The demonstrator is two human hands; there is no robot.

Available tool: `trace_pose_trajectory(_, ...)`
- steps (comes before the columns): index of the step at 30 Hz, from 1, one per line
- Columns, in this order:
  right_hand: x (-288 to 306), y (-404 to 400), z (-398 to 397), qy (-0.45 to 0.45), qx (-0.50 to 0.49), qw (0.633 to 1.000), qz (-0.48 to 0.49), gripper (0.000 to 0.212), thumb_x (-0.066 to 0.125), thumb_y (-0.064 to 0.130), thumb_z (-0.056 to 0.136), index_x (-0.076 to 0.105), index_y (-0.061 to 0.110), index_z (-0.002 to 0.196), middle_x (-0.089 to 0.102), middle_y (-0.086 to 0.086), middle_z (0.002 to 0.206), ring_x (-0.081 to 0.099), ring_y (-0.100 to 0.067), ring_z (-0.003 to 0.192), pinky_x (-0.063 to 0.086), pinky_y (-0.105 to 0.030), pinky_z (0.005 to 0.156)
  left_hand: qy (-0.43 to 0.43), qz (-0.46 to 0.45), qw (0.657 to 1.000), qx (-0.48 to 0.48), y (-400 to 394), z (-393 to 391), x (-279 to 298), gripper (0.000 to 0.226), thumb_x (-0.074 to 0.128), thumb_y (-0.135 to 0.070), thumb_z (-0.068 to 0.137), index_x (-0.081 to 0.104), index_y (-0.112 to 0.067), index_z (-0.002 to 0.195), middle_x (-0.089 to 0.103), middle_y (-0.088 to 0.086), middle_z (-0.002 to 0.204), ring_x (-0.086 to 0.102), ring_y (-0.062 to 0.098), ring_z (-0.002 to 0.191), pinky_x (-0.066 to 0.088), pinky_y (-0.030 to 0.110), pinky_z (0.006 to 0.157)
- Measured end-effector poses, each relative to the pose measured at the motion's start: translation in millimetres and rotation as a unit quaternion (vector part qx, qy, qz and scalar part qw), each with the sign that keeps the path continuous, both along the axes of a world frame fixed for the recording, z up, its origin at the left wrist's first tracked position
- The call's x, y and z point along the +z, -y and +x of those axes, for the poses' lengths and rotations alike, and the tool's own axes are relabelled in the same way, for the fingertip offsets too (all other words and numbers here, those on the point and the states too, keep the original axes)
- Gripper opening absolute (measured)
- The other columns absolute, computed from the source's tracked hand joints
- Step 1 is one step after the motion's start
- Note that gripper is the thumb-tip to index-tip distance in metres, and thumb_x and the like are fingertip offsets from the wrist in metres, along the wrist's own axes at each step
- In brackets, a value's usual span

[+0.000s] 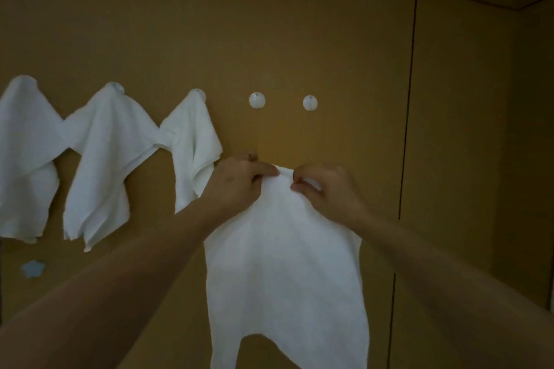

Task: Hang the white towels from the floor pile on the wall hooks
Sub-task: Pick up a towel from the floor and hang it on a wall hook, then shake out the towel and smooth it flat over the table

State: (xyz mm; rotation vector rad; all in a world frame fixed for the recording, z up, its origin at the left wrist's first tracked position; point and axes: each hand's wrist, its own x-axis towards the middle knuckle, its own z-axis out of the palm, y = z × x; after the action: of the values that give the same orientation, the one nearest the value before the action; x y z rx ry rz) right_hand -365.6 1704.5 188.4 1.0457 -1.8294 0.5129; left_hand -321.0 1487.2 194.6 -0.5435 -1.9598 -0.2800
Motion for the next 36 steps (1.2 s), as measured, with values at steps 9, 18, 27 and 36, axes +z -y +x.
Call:
trace_pose_trajectory(9, 55, 28, -140, -0.082, 0.013, 0.994, -0.068, 0.027, 0.06, 0.038, 0.09, 0.078, 0.021, 0.101, 0.067, -0.001, 0.074, 0.063, -0.02, 0.066, 0.054, -0.035, 0.065, -0.103, -0.044, 0.988, 0.104, 17, -113, 58, 0.042, 0.04, -0.019, 0.087, 0.075, -0.02, 0.108, 0.05, 0.004, 0.077, 0.05, 0.023, 0.059, 0.049, 0.035, 0.049)
trace_pose_trajectory(18, 139, 84, -237, -0.105, 0.011, 0.993, -0.06, 0.027, 0.056, 0.037, 0.094, 0.077, 0.023, 0.105, 0.072, -0.006, 0.084, 0.065, -0.025, 0.079, 0.052, -0.042, 0.076, -0.141, -0.032, 0.979, 0.141, 68, -204, 122, 0.033, 0.056, -0.005, 0.091, 0.072, -0.019, 0.117, 0.057, 0.01, 0.086, 0.056, 0.028, 0.071, 0.048, 0.036, 0.061)
trace_pose_trajectory(27, 202, 119, -287, 0.069, 0.009, 0.997, -0.041, 0.022, 0.061, 0.029, 0.092, 0.078, 0.024, 0.105, 0.074, 0.009, 0.107, 0.065, -0.01, 0.103, 0.052, -0.034, 0.093, -0.1, -0.009, 0.973, 0.208, 89, -277, 175, 0.041, 0.051, -0.003, 0.09, 0.069, -0.023, 0.121, 0.054, 0.005, 0.097, 0.057, 0.03, 0.091, 0.037, 0.032, 0.073)
trace_pose_trajectory(36, 221, 121, -292, 0.316, 0.036, 0.948, -0.004, 0.027, 0.067, 0.032, 0.087, 0.07, 0.005, 0.086, 0.068, -0.008, 0.082, 0.061, -0.019, 0.071, 0.045, -0.027, 0.061, 0.093, 0.07, 0.979, 0.166, 89, -285, 191, 0.028, 0.046, -0.005, 0.086, 0.073, -0.007, 0.095, 0.067, 0.009, 0.095, 0.057, 0.02, 0.086, 0.041, 0.029, 0.073)
